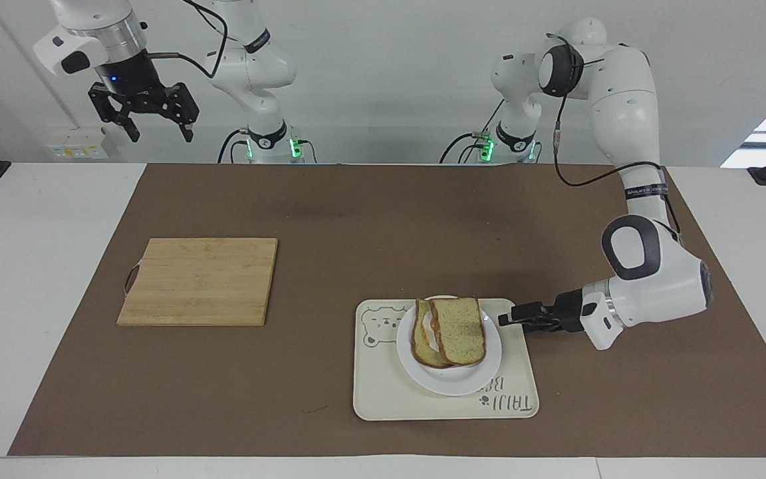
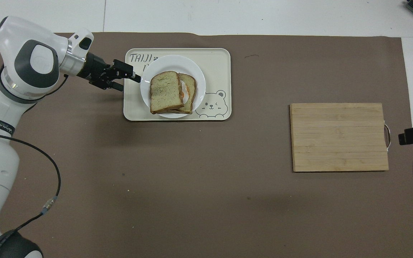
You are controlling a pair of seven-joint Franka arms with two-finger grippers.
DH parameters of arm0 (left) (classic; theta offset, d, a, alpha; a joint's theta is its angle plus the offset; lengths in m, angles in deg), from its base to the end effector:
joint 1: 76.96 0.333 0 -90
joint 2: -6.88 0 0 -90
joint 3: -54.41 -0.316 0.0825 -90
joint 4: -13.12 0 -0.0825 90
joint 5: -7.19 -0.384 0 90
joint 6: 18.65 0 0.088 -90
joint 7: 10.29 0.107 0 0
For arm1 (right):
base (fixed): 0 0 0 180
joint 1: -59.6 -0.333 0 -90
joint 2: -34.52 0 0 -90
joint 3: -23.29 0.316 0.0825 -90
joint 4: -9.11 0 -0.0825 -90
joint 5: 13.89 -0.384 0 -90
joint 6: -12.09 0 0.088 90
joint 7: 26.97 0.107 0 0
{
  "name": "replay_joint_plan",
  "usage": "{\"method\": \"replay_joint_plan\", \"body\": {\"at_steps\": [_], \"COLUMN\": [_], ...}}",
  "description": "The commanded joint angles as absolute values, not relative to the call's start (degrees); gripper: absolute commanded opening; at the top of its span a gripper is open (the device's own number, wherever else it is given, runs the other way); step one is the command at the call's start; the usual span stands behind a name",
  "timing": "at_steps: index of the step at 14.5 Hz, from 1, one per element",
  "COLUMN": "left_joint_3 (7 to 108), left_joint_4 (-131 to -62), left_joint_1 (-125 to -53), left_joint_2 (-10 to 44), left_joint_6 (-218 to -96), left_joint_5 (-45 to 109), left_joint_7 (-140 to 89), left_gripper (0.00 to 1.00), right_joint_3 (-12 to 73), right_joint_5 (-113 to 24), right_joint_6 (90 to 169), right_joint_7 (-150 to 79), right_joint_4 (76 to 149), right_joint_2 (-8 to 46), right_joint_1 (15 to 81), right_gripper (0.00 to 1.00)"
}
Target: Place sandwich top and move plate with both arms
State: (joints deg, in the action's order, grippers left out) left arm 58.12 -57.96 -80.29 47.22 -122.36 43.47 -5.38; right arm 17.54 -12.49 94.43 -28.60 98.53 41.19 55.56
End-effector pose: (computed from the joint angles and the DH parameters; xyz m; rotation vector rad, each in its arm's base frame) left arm 0.7243 -0.1267 0.3570 2.4921 0.0031 -0.1812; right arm 0.5028 -0.0216 0.6788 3.1292 -0.0060 -0.0127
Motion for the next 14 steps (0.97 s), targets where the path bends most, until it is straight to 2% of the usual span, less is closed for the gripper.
{"method": "replay_joint_plan", "body": {"at_steps": [1, 6, 14], "left_joint_3": [57.49, 57.57, 55.03], "left_joint_4": [-59.13, -60.53, -60.71], "left_joint_1": [-81.35, -81.18, -80.56], "left_joint_2": [44.77, 39.50, 33.35], "left_joint_6": [-124.03, -122.89, -117.80], "left_joint_5": [38.66, 18.38, 9.75], "left_joint_7": [-7.65, -8.35, -8.53], "left_gripper": [1.00, 1.00, 1.00], "right_joint_3": [18.02, 18.02, 18.02], "right_joint_5": [-12.40, -12.40, -12.40], "right_joint_6": [94.10, 94.10, 94.01], "right_joint_7": [-30.05, -30.05, -30.05], "right_joint_4": [99.29, 99.38, 99.38], "right_joint_2": [41.91, 41.91, 41.91], "right_joint_1": [56.35, 56.35, 56.35], "right_gripper": [1.00, 1.00, 1.00]}}
